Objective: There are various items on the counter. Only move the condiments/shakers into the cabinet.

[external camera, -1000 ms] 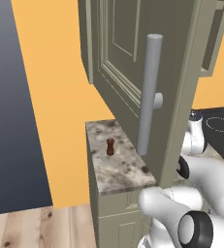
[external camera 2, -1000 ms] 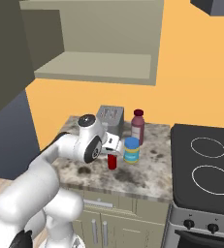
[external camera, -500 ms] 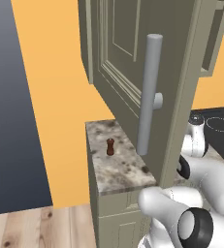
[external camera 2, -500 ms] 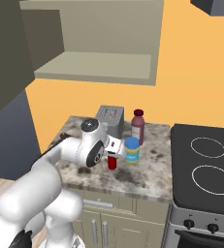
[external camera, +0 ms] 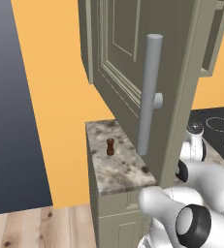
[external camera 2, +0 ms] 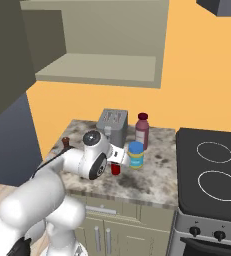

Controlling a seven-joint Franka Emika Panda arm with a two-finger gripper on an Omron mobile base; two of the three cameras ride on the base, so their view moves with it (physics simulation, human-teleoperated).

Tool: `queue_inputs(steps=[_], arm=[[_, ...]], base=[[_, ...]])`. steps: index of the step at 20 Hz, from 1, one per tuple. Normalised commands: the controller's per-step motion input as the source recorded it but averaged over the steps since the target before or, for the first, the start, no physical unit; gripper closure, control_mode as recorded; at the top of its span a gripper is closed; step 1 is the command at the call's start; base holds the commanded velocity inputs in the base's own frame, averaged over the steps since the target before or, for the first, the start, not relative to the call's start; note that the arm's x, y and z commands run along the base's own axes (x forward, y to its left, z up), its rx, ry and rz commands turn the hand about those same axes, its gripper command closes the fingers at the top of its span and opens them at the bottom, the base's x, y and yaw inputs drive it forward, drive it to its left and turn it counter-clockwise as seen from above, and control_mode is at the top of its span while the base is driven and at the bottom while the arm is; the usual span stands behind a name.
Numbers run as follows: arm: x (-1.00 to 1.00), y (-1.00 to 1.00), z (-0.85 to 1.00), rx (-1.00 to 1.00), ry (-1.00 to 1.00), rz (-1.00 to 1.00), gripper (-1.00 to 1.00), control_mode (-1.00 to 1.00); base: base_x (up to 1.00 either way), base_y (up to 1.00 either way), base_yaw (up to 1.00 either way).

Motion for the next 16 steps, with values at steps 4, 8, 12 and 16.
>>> queue_inputs(steps=[4, 8, 12, 16], arm=[[0.13, 0.00, -0.09, 0.00, -0.03, -0.02, -1.00, -1.00], [0.15, 0.00, -0.04, 0.00, 0.00, -0.03, -1.00, -1.00], [0.24, 0.00, 0.00, 0.00, 0.00, -0.01, -1.00, -1.00], [0.26, 0.00, 0.00, 0.00, 0.00, -0.01, -1.00, -1.00]], base=[[0.00, 0.00, 0.00], [0.00, 0.00, 0.00], [0.00, 0.00, 0.00], [0.00, 0.00, 0.00]])
